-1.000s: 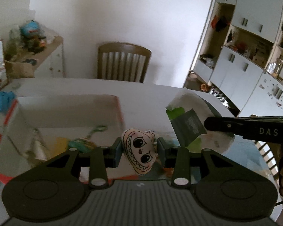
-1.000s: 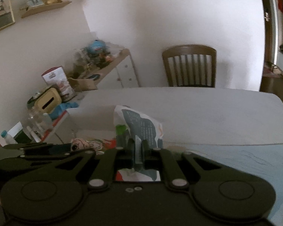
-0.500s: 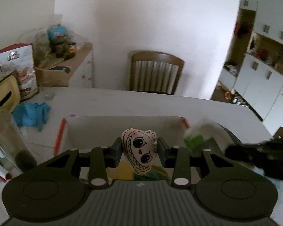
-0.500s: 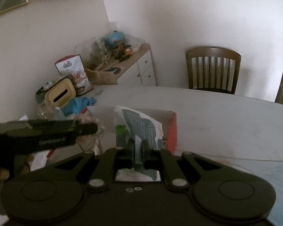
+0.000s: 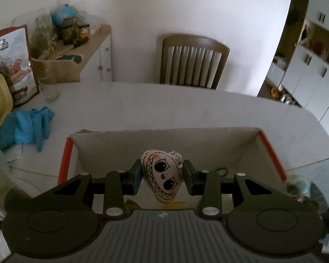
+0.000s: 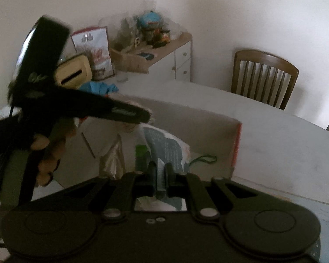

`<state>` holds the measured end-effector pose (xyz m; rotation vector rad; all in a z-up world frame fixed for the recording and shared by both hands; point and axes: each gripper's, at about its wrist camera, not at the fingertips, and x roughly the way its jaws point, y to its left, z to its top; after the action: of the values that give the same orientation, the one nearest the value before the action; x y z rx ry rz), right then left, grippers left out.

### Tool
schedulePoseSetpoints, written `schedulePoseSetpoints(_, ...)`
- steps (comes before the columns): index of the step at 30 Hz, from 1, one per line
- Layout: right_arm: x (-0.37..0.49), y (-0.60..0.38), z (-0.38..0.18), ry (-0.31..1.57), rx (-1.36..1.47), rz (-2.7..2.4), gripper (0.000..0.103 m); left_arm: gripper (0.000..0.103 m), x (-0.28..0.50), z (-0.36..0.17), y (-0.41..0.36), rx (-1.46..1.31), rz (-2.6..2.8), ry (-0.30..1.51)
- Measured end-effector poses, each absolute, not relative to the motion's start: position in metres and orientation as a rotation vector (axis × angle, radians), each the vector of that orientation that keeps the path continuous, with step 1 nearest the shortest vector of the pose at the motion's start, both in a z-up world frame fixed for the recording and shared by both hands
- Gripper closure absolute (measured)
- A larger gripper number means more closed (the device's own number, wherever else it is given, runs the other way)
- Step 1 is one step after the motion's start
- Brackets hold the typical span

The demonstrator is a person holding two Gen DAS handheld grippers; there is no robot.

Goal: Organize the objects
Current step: 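Carry doll in left tool into cardboard box and open it while right tool carries bag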

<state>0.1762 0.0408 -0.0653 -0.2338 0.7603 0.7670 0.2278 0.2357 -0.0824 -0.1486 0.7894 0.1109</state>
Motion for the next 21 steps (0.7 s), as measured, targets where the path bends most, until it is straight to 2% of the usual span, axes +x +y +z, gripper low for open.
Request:
schedulePoseSetpoints(12, 0.166, 0.068, -0.091, 0.788, -0.339, 0.813, 0.096, 0.064, 0.258, -0.116, 0.241, -0.140, 0.129, 0.970)
schedulePoseSetpoints(21, 0.170, 0.066, -0.098, 0.833, -0.316, 0.829, 0.085, 0.063, 0.261, -0.124, 0.242, -0.133, 0.146, 1.023)
